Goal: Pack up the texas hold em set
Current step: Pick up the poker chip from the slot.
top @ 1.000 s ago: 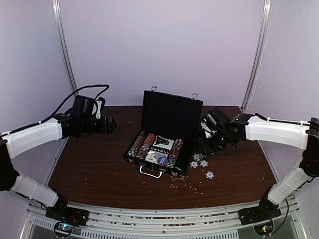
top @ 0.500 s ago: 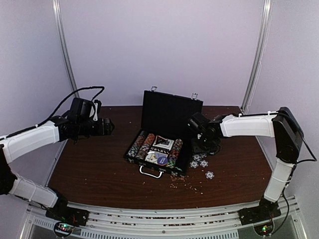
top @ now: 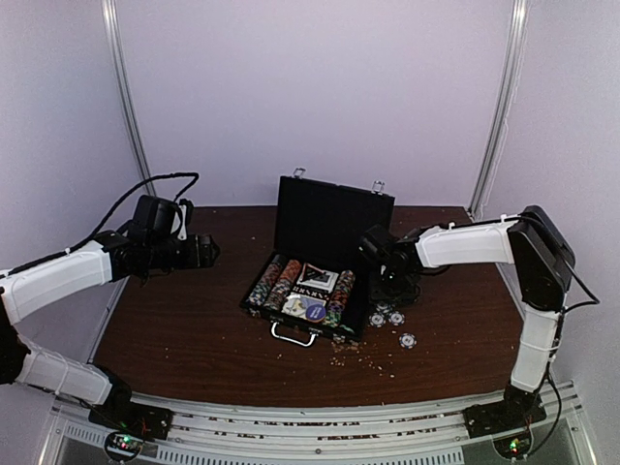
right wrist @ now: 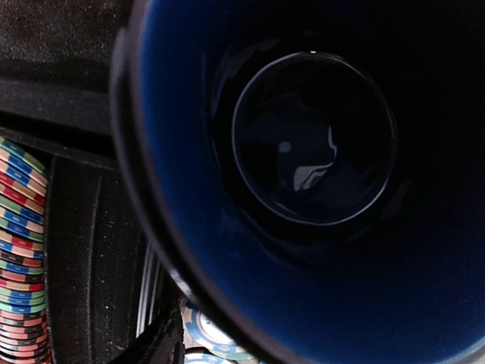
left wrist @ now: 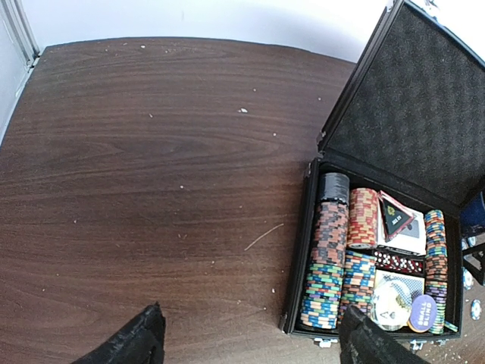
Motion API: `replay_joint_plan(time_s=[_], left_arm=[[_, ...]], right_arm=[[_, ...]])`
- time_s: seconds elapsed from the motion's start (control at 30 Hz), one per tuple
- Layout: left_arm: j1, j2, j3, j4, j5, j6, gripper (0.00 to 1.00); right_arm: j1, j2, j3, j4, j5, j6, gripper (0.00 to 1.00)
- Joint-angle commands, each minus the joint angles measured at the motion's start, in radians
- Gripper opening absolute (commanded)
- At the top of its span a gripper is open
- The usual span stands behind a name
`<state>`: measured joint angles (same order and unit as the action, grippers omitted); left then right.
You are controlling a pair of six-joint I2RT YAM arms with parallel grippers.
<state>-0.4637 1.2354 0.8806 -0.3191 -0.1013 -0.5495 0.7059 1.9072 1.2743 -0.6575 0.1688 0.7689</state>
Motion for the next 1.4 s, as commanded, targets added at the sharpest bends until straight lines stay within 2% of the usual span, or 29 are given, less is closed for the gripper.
replay_joint_plan(time_s=[0.0, 0.47, 0.97, 1.37], left_arm=[[0.001, -0.015, -0.004, 0.001, -0.013, -0.004, 0.81], [0.002, -0.001, 0.008, -0.004, 0.0, 0.015, 0.81], [0.002, 0.003, -0.017, 0.013, 0.021, 0.014, 0.81], [0.002, 0.011, -0.026, 0.033, 0.026, 0.008, 0.81]], right_arm=[[-0.008, 0.009, -0.007, 0.033, -0.009, 0.041, 0.59], [-0.014, 0.044, -0.039, 0.094, -0.066, 0.066, 0.6], [-0.01, -0.051, -0.124, 0.048, -0.064, 0.078, 0.51], [0.025, -0.042, -0.054, 0.024, -0.054, 0.084, 0.53]])
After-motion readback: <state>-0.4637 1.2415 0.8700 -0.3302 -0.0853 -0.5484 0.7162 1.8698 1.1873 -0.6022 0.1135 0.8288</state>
